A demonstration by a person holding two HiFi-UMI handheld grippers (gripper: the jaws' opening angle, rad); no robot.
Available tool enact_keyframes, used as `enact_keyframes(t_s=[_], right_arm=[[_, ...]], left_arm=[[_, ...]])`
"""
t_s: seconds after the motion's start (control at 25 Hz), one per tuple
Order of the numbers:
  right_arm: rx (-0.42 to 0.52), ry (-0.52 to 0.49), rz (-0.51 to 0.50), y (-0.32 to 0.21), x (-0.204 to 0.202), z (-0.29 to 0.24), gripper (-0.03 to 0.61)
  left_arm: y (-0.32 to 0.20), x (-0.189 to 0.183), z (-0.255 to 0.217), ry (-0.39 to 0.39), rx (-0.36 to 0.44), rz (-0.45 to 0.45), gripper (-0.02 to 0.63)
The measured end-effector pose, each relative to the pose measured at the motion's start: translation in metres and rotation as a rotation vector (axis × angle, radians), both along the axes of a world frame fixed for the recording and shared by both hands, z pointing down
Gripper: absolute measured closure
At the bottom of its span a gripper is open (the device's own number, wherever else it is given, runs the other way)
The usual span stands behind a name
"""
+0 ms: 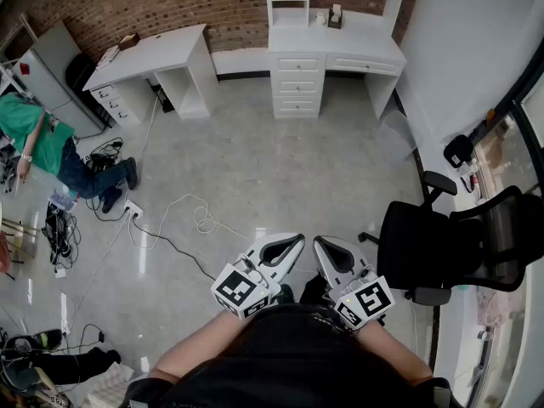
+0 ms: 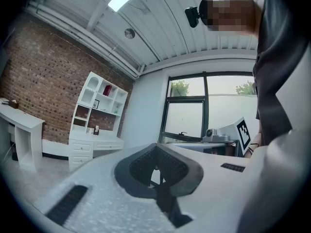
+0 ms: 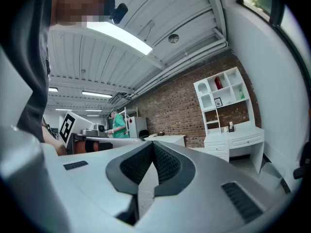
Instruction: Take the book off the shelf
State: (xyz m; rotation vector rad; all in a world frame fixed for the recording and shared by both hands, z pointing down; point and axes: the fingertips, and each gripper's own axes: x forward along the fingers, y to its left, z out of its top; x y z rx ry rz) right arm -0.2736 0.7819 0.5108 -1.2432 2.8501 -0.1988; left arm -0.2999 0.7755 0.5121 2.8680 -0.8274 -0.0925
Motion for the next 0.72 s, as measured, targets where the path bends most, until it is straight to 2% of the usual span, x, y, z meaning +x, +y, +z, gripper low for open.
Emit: enact_keyframes(t_s=[0.4, 0.72], right_arm=[[0.008, 0.009, -0.011, -0.022, 0.005, -0.003, 0.563], [0.007, 0.012, 0.007, -0.071, 0.046, 0.002, 0.563]], left_arm=[[-0.024, 0.005, -0.002, 0.015, -0.006, -0.012, 0.607], [-0.075, 0.045, 0.000, 0.029, -0.010, 0.001, 0.607]])
